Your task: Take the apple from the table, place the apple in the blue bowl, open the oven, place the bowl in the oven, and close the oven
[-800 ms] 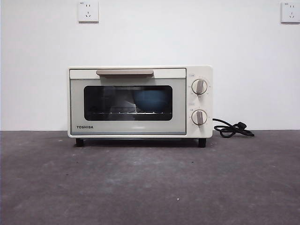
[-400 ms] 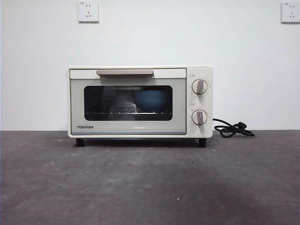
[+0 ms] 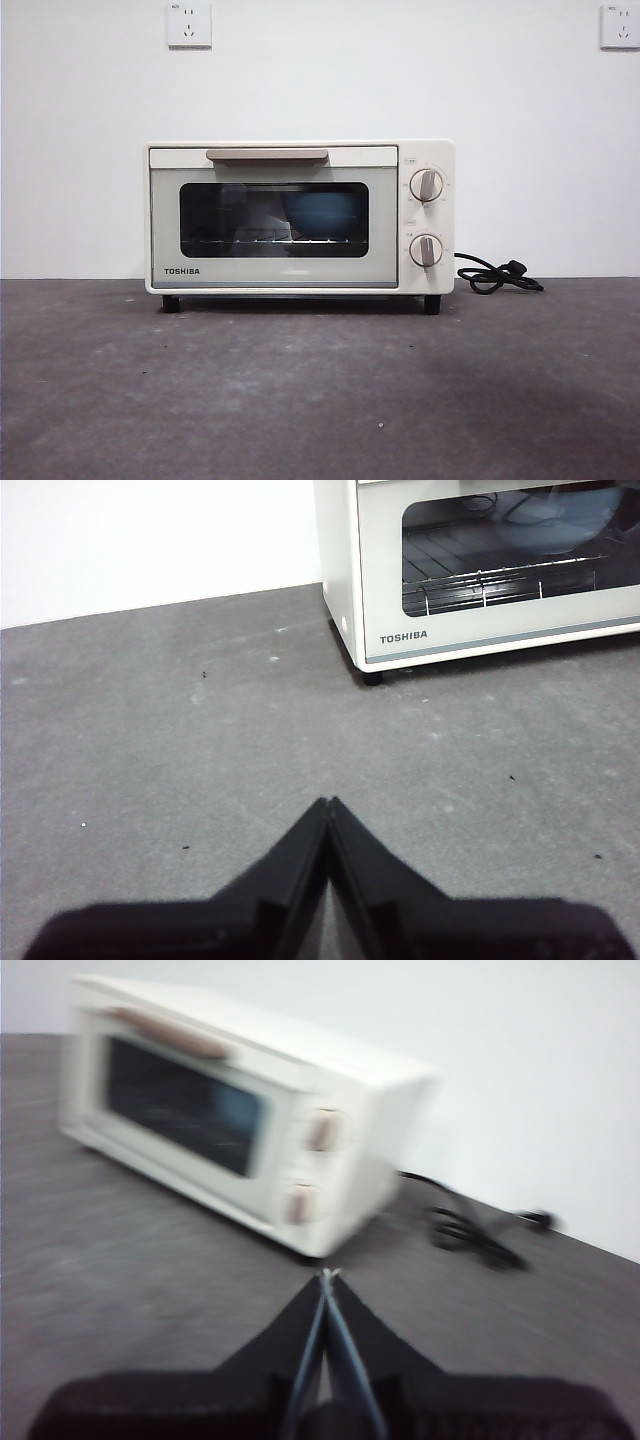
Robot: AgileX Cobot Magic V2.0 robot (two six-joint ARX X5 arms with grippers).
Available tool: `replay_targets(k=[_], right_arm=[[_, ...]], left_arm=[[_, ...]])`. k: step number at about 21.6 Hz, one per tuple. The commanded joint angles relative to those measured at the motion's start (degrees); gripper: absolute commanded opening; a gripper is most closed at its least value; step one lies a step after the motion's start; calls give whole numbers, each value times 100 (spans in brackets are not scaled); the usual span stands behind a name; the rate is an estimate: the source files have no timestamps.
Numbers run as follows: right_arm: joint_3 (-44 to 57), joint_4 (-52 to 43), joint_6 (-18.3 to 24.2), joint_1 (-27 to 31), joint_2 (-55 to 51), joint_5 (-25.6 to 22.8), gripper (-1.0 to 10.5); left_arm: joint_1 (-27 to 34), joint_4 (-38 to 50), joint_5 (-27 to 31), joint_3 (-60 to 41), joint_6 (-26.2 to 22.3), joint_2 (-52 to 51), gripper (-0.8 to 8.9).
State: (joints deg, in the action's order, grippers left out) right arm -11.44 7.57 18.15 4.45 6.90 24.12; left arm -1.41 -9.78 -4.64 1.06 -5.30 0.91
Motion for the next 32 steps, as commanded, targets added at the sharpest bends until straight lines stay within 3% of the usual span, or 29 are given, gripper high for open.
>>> replay_targets(k=[1,5,9,12,17,24,32], right_arm=[[245,-28,-745,7,-166,-1001,2],[625,-129,-1801,7,-398,-2439,2],[1075,-466,-2599,7,-658,-2857,2],[1064,-184,-2420,7,-647,-2942,2],[1064,278,-1486,7,-647,-2892,2],[1064,321,-1318,2,-647,-2356,2],[1062,310,-1512,2,-647,-2371,2]], left_arm=[[9,39,-4,-59,42,2,-4],[9,39,-4,-59,42,2,-4],[9,39,-4,-59,42,2,-4],[9,44,-4,-57,42,13,-4],[9,42,-4,-57,42,44,-4],[9,42,-4,-57,42,74,-4],[9,42,-4,-57,42,98,-4]])
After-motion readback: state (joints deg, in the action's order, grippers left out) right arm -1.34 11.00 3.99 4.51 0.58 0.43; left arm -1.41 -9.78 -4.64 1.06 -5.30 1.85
